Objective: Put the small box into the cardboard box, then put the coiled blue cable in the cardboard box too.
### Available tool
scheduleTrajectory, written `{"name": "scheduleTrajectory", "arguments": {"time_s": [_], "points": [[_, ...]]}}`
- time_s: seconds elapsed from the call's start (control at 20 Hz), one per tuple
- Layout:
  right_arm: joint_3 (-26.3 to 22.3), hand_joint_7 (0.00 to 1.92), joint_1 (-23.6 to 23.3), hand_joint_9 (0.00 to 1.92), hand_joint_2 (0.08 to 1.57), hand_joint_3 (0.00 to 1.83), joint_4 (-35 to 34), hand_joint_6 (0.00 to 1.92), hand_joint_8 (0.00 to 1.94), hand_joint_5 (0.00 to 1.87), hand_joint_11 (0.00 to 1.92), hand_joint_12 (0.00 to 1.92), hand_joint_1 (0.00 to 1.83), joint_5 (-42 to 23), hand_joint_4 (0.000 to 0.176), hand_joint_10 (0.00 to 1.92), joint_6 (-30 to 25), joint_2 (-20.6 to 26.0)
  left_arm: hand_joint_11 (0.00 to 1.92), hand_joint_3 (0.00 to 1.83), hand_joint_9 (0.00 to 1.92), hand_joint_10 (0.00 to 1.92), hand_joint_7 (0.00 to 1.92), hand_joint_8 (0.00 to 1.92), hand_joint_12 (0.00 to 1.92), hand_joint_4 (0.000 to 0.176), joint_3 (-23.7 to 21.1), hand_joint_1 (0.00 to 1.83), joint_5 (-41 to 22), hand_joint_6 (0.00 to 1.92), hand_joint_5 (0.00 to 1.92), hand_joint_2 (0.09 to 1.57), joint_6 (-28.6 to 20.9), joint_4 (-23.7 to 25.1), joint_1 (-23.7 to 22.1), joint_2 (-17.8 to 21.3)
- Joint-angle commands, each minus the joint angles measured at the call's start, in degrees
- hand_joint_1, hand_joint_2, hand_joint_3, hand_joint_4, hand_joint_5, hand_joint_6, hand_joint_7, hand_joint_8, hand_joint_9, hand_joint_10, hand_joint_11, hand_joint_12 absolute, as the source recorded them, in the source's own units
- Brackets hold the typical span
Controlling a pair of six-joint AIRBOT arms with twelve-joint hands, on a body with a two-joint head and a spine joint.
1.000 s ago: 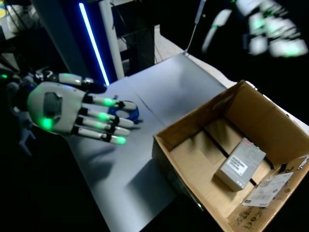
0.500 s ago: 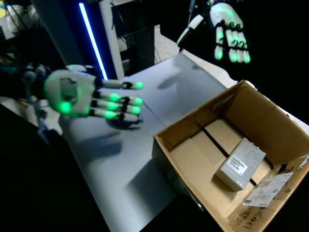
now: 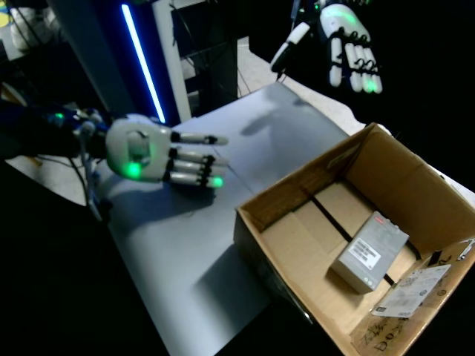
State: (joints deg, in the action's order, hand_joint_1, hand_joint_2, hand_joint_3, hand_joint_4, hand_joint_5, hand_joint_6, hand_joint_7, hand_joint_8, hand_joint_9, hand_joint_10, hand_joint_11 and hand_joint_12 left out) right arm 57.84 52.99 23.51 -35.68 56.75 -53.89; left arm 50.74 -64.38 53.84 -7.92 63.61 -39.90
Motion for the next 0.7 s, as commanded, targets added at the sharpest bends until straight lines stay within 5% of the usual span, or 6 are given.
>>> {"name": "scheduleTrajectory", "arguments": {"time_s": [0.0,0.2,0.65], "points": [[0.29,0.00,-0.84,0.00,0.99,0.00,-0.57,0.00,0.00,0.15,0.00,0.00,0.96,-4.27,0.176,0.00,-0.32,-0.54,0.00,0.00,0.00,0.00,0.10,0.01,0.00,0.176,0.01,0.71,-7.02,0.00,0.11,0.71,-0.41,-0.72,-0.16,-0.44],[1.28,0.00,-0.85,0.00,0.85,0.00,3.02,0.00,0.00,0.13,0.00,0.00,1.00,1.22,0.176,0.00,-0.32,-1.20,0.00,0.00,0.02,0.01,0.12,0.01,0.00,0.176,0.23,0.73,-7.06,0.00,0.13,0.70,-1.29,-0.65,0.00,-1.02],[1.26,0.01,-0.86,0.01,0.94,0.01,4.46,0.01,0.00,0.20,0.05,0.02,0.89,2.88,0.176,0.01,-0.34,-0.59,0.00,0.00,0.03,0.00,0.12,0.00,0.00,0.176,0.29,0.73,-7.39,0.00,0.14,0.71,-2.06,-0.57,0.33,-1.66]]}}
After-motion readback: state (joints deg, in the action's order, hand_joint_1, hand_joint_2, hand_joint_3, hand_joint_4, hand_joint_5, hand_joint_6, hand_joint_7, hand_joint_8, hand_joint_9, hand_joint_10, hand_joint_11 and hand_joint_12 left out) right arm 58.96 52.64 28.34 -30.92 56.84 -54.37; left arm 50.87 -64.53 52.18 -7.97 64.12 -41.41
